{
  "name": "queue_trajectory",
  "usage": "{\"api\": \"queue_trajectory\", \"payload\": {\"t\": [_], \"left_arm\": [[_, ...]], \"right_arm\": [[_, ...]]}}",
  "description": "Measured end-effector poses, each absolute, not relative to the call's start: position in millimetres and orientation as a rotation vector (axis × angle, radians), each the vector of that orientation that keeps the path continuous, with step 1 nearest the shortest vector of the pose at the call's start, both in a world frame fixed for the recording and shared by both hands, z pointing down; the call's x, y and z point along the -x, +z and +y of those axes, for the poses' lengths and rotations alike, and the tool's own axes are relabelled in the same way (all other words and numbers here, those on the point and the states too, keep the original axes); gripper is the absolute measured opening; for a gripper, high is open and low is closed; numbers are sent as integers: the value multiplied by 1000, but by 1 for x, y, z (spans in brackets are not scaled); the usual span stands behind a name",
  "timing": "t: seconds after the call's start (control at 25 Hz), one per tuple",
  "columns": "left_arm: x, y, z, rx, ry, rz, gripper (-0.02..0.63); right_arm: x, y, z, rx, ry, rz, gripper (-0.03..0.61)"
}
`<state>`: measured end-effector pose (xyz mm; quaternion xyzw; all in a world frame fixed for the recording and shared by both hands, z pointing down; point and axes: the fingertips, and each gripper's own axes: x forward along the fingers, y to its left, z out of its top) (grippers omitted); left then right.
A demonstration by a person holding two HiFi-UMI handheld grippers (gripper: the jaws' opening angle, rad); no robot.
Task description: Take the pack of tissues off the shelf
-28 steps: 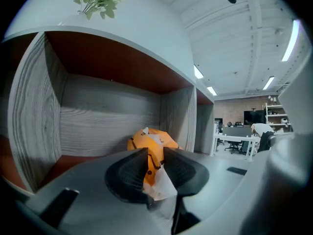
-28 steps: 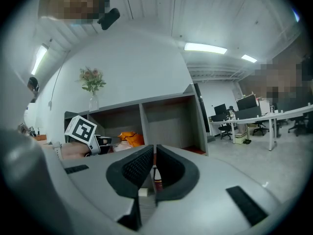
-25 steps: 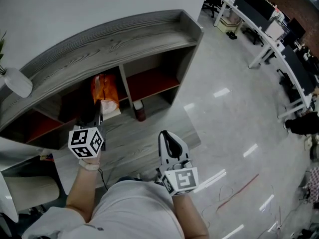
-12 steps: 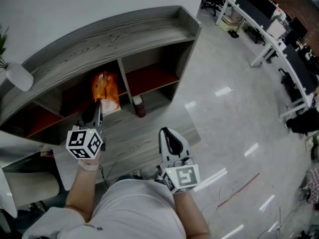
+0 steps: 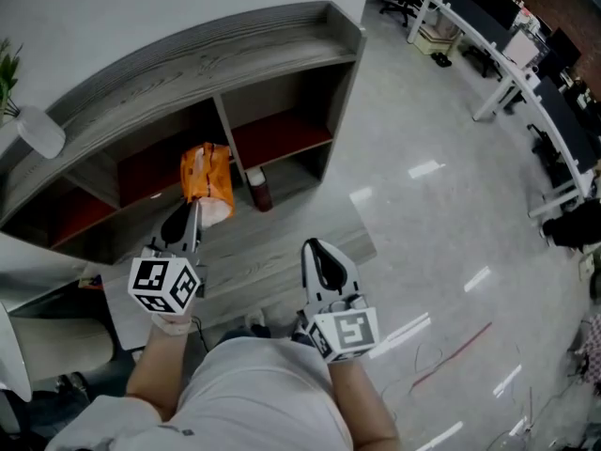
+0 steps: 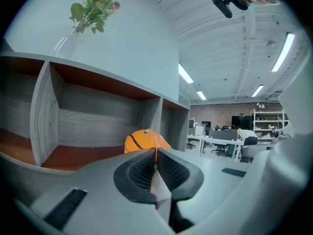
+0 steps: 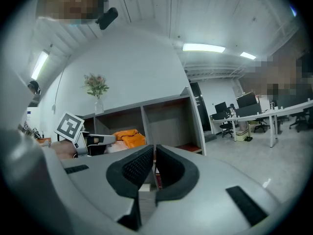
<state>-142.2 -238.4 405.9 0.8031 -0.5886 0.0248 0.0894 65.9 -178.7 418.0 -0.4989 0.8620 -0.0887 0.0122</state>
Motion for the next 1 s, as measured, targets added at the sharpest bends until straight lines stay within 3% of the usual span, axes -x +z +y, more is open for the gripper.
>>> {"api": "queue_trajectory", "payload": {"t": [0.56, 1.0], "left_arm": [[41, 424, -192, -2538, 134, -1423, 18], [-50, 435, -186, -2708, 135, -1029, 18]], "right_arm": [[-95, 419, -151, 1631, -289, 2626, 25], [-172, 420, -126, 1930, -276, 2404, 25]]}}
